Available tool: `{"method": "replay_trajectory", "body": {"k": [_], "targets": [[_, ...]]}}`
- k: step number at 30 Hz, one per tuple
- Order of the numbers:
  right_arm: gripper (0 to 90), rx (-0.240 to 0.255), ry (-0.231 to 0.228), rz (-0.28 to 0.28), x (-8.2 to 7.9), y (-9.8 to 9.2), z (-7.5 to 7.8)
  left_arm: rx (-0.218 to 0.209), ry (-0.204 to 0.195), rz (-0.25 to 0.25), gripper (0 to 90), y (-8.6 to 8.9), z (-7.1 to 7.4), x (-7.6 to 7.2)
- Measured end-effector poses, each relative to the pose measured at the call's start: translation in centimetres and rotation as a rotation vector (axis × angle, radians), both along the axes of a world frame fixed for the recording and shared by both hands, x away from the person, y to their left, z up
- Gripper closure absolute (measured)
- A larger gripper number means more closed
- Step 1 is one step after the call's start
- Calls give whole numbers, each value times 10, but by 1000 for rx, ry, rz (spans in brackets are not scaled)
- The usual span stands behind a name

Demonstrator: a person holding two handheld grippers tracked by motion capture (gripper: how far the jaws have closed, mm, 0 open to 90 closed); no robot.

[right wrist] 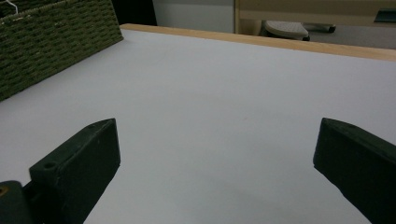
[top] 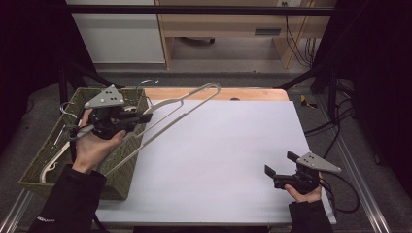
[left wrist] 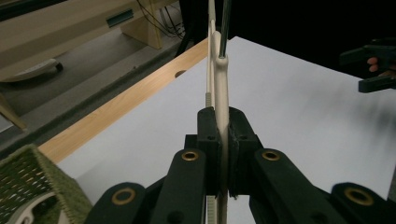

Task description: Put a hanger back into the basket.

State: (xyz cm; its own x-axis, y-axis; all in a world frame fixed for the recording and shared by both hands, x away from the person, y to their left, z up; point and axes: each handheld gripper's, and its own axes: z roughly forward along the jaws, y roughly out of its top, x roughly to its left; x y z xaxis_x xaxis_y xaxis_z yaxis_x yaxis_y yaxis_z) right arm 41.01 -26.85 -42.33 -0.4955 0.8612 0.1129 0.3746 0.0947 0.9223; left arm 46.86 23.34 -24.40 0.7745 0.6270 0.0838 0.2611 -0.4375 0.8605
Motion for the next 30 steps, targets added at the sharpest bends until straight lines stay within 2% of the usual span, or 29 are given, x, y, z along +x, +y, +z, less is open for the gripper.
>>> {"method": "replay_trajectory", "body": {"k": [3,8,13,21,25,26,30], "targets": [[10,3,1,2,0,0,0,-16,7,24,857,11,1,5],[10,3,-3,1,-1,-1,1,-15,16,43,857,32,3,13],[10,-3,-2,1,0,-1,0,-24,9,55,856,55,6,17],[10,-4,-3,-1,0,-1,0,5,-2,94,856,91,7,21],[11,-4,-5,0,0,-1,0,5,10,118,856,112,2,25],[11,-4,-5,0,0,-1,0,5,10,118,856,112,2,25],[10,-3,0,-4,0,-1,0,42,25,146,856,131,-7,28]]}}
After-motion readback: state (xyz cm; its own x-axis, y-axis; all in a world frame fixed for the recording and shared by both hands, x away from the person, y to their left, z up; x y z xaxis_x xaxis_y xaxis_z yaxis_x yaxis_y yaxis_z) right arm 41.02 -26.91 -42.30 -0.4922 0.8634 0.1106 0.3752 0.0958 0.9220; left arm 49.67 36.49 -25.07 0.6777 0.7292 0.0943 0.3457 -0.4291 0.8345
